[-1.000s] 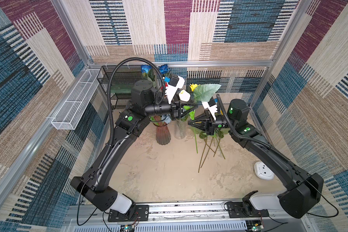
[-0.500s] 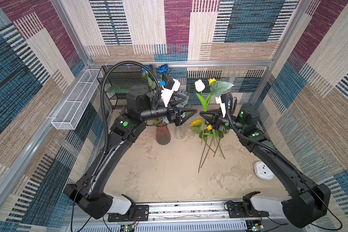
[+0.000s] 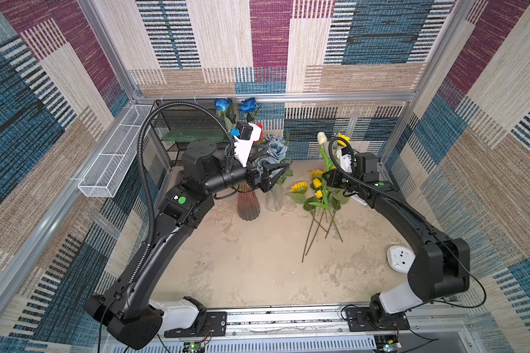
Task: Pick out yellow flowers from the vase
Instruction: Place the flower at the center of the board.
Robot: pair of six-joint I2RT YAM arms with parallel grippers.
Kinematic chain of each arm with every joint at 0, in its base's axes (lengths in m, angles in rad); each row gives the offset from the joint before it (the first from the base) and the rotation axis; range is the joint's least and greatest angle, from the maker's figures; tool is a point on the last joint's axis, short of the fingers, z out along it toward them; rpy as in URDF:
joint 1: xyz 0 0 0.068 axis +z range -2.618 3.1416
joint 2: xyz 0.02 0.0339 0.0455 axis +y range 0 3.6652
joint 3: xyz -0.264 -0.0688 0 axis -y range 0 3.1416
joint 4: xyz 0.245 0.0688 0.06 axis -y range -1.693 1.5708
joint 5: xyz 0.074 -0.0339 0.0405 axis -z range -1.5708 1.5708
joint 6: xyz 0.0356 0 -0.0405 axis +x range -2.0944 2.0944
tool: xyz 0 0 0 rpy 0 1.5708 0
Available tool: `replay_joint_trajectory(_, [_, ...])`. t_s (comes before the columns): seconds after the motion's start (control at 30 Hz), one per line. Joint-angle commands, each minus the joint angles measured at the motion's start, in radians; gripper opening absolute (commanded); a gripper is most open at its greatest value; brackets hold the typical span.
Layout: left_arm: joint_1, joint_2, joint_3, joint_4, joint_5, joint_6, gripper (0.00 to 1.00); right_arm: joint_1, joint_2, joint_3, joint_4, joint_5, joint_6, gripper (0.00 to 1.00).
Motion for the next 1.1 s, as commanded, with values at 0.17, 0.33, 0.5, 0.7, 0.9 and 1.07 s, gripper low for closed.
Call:
replay_joint_trajectory(0.17, [0.009, -0.036, -0.066, 0.043, -0.255, -0.002, 0.99, 0.046, 0.237, 0.147, -0.268, 0.055, -0.099, 0.00])
replay_joint_trajectory(0.33, [0.039, -0.067, -0.117, 0.042, -0.372, -0.030, 0.99, 0.066, 0.316, 0.166, -0.288, 0.067, -0.115, 0.00])
replay_joint_trajectory(0.5, [0.079, -0.082, -0.138, 0.050, -0.357, -0.060, 0.99, 0.078, 0.373, 0.175, -0.296, 0.054, -0.134, 0.00])
replay_joint_trajectory(0.7, [0.104, -0.071, -0.144, 0.060, -0.312, -0.092, 0.99, 0.087, 0.410, 0.193, -0.301, 0.065, -0.124, 0.19])
replay_joint_trajectory(0.9, [0.116, -0.076, -0.158, 0.069, -0.321, -0.096, 0.99, 0.090, 0.386, 0.183, -0.292, 0.068, -0.121, 0.49])
replay_joint_trajectory(1.07, [0.144, -0.074, -0.168, 0.077, -0.316, -0.124, 0.99, 0.091, 0.348, 0.176, -0.284, 0.067, -0.115, 0.54])
